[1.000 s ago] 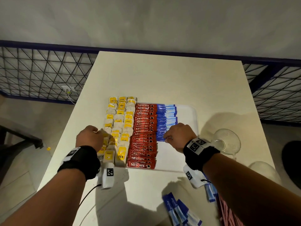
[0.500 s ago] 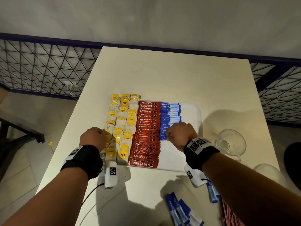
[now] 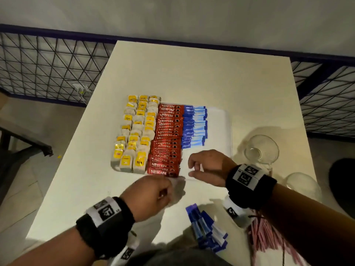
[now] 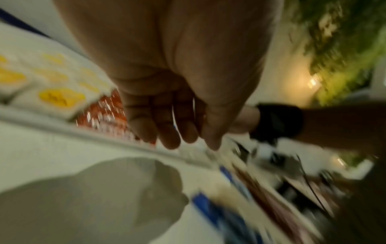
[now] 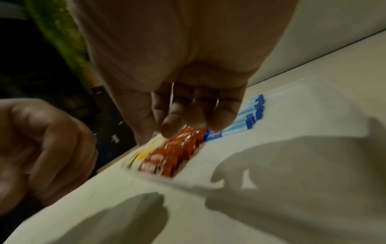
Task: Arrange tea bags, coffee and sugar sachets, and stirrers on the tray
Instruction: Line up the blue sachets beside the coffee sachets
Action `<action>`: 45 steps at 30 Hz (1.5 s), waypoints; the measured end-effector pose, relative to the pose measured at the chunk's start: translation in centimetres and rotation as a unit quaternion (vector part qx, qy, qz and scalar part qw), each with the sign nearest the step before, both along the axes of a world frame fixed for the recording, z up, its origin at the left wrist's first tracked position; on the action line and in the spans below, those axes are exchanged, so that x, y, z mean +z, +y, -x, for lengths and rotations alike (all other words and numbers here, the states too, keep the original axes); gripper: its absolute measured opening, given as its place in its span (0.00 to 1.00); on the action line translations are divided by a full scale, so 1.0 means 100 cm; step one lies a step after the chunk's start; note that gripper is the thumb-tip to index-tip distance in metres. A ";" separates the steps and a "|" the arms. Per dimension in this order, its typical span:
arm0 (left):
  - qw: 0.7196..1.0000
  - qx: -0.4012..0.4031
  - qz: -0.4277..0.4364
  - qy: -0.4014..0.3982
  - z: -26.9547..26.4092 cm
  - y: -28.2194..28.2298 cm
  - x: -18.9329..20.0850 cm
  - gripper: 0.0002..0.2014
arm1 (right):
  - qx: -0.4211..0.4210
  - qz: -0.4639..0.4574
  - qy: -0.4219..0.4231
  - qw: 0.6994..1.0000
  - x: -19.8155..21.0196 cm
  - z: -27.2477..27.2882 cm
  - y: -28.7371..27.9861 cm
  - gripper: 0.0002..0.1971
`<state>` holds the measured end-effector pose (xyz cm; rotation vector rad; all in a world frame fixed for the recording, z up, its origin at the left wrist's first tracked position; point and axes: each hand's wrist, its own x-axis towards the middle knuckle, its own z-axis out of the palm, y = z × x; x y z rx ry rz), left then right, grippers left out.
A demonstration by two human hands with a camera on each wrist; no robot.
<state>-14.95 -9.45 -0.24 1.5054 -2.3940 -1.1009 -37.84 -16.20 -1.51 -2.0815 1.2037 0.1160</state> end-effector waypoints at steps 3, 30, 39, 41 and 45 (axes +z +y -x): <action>0.978 -0.154 -0.095 -0.105 0.024 0.046 -0.017 0.08 | 0.124 -0.039 0.097 0.987 -0.003 0.013 0.037 0.09; 0.888 -0.353 0.217 -0.200 0.080 0.090 -0.064 0.11 | 0.115 -0.003 0.185 0.976 -0.024 0.041 0.132 0.36; 0.927 -0.273 0.140 -0.214 0.068 0.044 -0.065 0.37 | 0.061 0.043 0.187 0.980 -0.025 0.029 0.121 0.26; 0.923 -0.289 0.151 -0.206 0.066 0.040 -0.065 0.28 | 0.054 0.044 0.185 0.980 -0.025 0.027 0.117 0.21; 0.919 -0.274 0.200 -0.200 0.057 0.038 -0.069 0.13 | 0.062 0.054 0.199 0.977 -0.027 0.022 0.113 0.16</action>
